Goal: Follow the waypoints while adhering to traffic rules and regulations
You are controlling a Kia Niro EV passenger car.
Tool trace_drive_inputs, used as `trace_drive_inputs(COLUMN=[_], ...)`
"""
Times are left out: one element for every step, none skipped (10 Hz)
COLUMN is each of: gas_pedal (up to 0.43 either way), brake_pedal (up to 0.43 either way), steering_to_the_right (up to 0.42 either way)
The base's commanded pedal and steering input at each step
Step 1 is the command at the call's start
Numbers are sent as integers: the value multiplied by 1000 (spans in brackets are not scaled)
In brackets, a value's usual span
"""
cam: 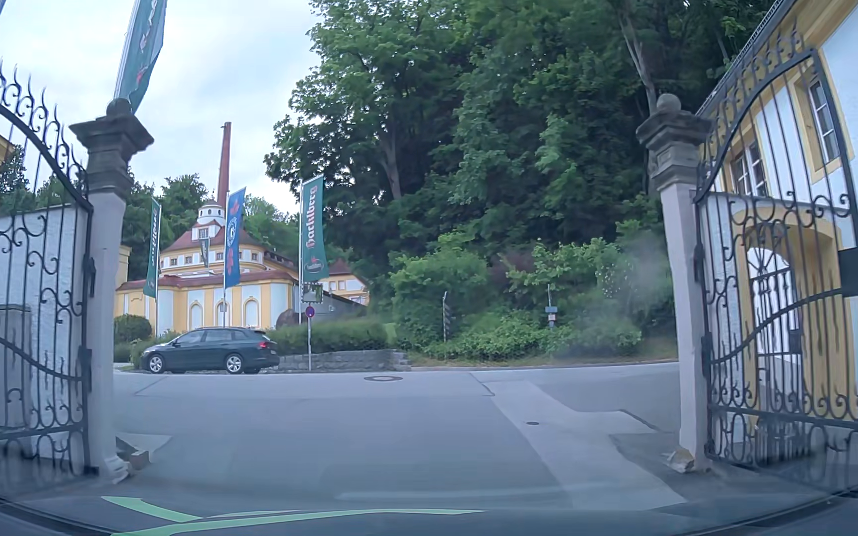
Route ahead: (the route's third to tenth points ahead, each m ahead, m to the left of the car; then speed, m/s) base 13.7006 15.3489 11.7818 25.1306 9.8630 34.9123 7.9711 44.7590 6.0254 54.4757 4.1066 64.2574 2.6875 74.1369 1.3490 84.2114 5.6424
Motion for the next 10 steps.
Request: trace_drive_inputs(gas_pedal=[177, 157, 87, 0, 0, 0, 0, 0, 0, 0], brake_pedal=[0, 0, 0, 0, 0, 0, 0, 0, 0, 0], steering_to_the_right=[16, 16, 17, 18, 18, 18, 18, 18, 15, 8])
